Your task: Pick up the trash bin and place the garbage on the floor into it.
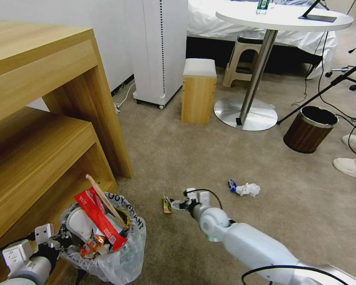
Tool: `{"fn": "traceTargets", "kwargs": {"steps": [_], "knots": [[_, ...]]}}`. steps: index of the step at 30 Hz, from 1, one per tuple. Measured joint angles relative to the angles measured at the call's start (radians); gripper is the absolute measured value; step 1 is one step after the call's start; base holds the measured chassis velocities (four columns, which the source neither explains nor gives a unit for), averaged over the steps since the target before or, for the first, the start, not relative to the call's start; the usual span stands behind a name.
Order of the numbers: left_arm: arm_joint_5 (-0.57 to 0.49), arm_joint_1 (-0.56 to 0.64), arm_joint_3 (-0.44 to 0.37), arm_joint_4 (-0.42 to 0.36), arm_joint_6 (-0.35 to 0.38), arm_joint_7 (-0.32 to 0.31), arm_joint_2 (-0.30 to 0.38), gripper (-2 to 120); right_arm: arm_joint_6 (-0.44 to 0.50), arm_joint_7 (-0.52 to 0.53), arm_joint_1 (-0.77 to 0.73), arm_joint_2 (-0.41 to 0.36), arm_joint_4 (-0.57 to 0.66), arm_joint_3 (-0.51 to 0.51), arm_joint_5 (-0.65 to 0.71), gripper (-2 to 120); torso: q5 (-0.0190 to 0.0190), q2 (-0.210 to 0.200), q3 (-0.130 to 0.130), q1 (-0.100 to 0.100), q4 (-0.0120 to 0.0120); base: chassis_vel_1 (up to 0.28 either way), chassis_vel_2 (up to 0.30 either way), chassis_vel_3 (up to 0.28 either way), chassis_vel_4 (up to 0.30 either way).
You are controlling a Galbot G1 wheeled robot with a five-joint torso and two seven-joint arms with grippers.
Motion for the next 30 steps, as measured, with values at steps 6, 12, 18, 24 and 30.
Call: {"fn": "traceTargets", "kwargs": {"steps": [6, 12, 18, 24, 30], "knots": [[0.001, -0.001, -0.001, 0.004, -0.010, 0.003, 0.000, 0, -0.024, 0.048, 0.015, 0.063, -0.078, -0.036, -0.037, 100, 0.0000, 0.000, 0.000, 0.000, -0.0001, 0.000, 0.000, 0.000, 0.000], [0.007, 0.005, -0.002, 0.004, -0.018, 0.010, -0.002, 0, -0.016, 0.050, 0.030, 0.099, -0.162, -0.051, -0.077, 100, 0.0000, 0.000, 0.000, 0.000, -0.0002, 0.000, 0.000, 0.000, 0.000], [0.009, 0.007, -0.001, -0.001, -0.022, 0.013, -0.003, 0, 0.006, 0.025, 0.045, 0.116, -0.220, -0.064, -0.101, 100, 0.0001, 0.000, 0.000, 0.000, -0.0002, 0.000, 0.000, 0.000, 0.000], [0.009, 0.004, 0.006, -0.008, -0.028, 0.015, -0.006, 0, 0.030, 0.001, 0.065, 0.141, -0.288, -0.092, -0.125, 94, 0.0001, 0.000, 0.000, 0.000, -0.0002, 0.000, 0.000, 0.000, 0.000], [0.010, 0.005, 0.012, -0.025, -0.032, 0.022, -0.014, 0, 0.058, -0.033, 0.088, 0.169, -0.358, -0.127, -0.149, 77, 0.0002, 0.000, 0.000, 0.000, -0.0001, 0.000, 0.000, 0.000, 0.000]]}}
